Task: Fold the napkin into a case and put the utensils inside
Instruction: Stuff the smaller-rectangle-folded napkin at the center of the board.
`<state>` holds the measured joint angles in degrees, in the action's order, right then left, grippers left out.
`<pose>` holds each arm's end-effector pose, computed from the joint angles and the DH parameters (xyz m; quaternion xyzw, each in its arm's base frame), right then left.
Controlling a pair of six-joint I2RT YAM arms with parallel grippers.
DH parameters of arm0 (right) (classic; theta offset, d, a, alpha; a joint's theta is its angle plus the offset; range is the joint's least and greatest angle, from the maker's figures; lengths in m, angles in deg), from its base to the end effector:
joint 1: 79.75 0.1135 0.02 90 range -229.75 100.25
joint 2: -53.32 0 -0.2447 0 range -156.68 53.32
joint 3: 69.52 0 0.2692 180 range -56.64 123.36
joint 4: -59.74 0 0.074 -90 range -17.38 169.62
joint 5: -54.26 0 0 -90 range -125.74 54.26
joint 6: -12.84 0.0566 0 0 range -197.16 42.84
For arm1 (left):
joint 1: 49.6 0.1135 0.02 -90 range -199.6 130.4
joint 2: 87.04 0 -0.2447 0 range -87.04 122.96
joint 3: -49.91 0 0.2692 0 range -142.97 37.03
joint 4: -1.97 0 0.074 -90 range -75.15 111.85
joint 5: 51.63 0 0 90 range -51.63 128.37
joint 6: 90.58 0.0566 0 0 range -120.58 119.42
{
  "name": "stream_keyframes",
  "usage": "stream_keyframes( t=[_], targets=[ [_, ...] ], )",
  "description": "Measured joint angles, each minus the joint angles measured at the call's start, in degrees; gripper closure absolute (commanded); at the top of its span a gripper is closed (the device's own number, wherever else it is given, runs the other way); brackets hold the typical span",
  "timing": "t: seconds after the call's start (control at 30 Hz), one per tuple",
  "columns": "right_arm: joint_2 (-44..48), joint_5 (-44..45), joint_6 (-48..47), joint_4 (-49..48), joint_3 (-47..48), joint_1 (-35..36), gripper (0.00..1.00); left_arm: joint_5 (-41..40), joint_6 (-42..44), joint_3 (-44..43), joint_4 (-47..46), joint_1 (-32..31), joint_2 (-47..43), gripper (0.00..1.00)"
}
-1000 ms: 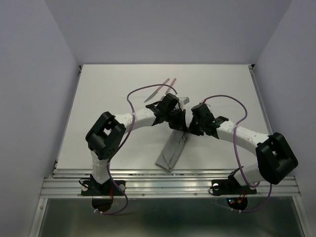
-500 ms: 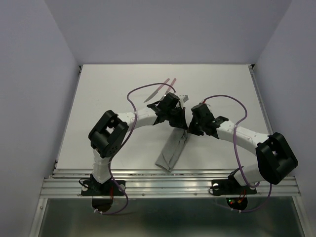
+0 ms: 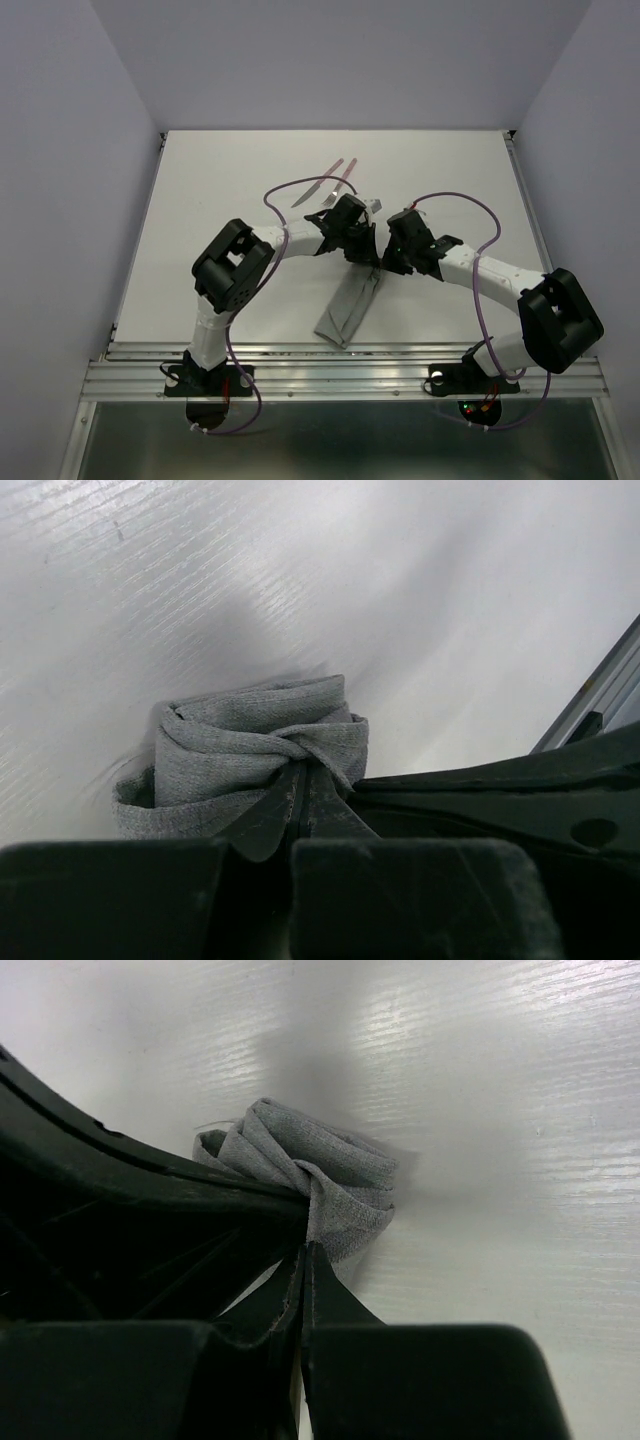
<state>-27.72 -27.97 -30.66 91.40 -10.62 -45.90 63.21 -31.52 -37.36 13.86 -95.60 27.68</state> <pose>0.2601 0.1652 0.1488 0.1254 0.9402 0.1508 0.2784 0.3012 -0.3461 0.1322 0.2069 0.8630 -0.4121 0.2062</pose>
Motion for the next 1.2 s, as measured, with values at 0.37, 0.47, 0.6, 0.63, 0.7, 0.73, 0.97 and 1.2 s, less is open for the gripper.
stream_keyframes(
  t=[0.37, 0.47, 0.6, 0.63, 0.7, 0.73, 0.97, 1.2],
  targets=[
    [0.00, 0.02, -0.17, 0.09, 0.39, 0.00, 0.99, 0.59, -0.55, 0.00, -0.57, -0.02, 1.90, 1.00],
    [0.00, 0.00, -0.20, 0.09, 0.59, -0.02, 0.99, 0.66, -0.76, -0.02, -0.74, -0.07, 1.90, 1.00],
    [-0.02, 0.00, -0.20, 0.07, 0.68, 0.00, 0.99, 1.01, -1.05, -0.48, -0.70, -0.17, 1.90, 1.00],
    [-0.02, 0.00, -0.17, 0.07, 0.68, 0.00, 0.99, 1.05, -1.07, -0.61, -0.70, -0.24, 1.86, 1.00],
    [-0.02, 0.00, -0.17, 0.07, 0.68, 0.00, 0.99, 1.03, -1.07, -0.63, -0.57, -0.31, 1.66, 1.00],
    [-0.02, 0.00, -0.17, 0.07, 0.68, 0.00, 0.99, 1.01, -1.07, -0.63, -0.37, -0.33, 1.44, 1.00],
    [-0.02, 0.42, -0.15, 0.07, 0.68, -0.02, 0.99, -1.31, -0.79, -0.63, 2.93, -0.09, -2.38, 1.00],
    [-0.02, 0.39, -0.11, -0.04, 0.68, 0.00, 0.99, -2.56, -0.74, -0.11, 3.63, -0.02, -6.08, 1.00]
  ],
)
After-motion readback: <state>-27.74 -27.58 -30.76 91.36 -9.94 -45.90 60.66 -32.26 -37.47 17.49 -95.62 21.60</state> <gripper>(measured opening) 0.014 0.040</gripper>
